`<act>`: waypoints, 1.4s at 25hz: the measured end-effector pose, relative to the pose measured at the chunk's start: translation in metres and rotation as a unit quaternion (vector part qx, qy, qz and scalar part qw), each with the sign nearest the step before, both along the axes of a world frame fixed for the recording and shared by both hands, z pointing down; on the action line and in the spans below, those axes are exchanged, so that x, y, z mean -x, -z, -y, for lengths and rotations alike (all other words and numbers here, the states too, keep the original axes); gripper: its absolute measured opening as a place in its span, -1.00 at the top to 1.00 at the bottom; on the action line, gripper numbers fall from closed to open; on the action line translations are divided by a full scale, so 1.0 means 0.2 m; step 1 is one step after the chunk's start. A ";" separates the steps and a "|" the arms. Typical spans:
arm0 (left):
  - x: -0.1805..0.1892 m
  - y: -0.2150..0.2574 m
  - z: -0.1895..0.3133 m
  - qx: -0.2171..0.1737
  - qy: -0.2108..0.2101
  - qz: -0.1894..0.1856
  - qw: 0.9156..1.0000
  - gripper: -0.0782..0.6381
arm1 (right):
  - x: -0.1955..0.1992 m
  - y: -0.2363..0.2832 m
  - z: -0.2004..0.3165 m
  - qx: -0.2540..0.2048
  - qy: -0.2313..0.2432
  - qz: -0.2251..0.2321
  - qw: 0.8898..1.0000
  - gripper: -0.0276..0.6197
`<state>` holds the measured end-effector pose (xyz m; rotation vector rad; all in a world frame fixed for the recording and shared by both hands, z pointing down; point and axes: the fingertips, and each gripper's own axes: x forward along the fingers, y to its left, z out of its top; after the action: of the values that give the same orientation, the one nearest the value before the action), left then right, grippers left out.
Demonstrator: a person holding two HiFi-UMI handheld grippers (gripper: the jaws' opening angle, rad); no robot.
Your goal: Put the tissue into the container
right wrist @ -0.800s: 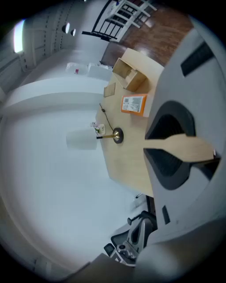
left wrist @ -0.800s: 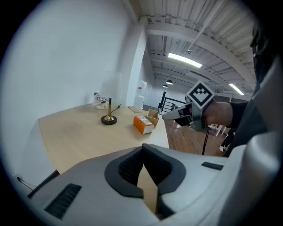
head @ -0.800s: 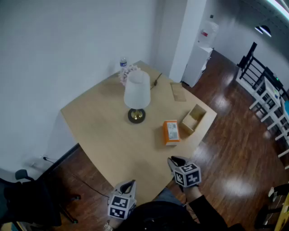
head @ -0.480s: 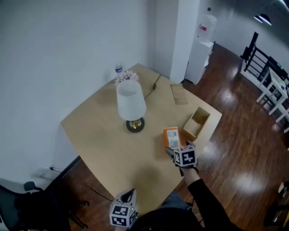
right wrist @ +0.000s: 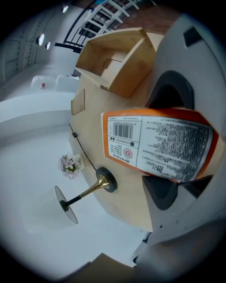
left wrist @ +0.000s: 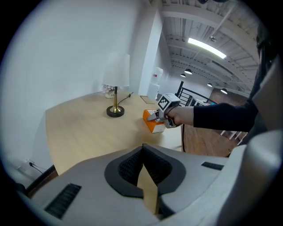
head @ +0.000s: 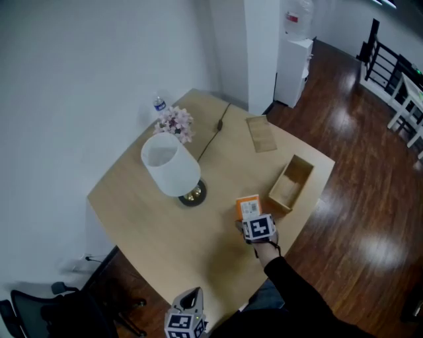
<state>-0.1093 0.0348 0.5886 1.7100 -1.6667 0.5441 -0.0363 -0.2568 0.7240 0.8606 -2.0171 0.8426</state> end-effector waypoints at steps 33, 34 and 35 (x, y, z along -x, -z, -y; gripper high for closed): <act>-0.29 0.05 0.43 -0.026 -0.101 0.012 0.994 0.80 | -0.81 0.59 0.82 -0.096 -0.307 0.110 0.940 -0.40; -0.28 0.04 0.43 -0.022 -0.099 0.012 0.995 0.80 | -0.82 0.55 0.86 -0.091 -0.320 0.107 0.937 -0.40; -0.28 0.03 0.44 -0.018 -0.097 0.012 0.995 0.80 | -0.84 0.52 0.89 -0.085 -0.331 0.104 0.934 -0.40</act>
<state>-0.0542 -0.0531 0.5824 1.9118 -1.5447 0.6303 0.1313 -0.4341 0.6199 1.6659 -2.0112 1.1693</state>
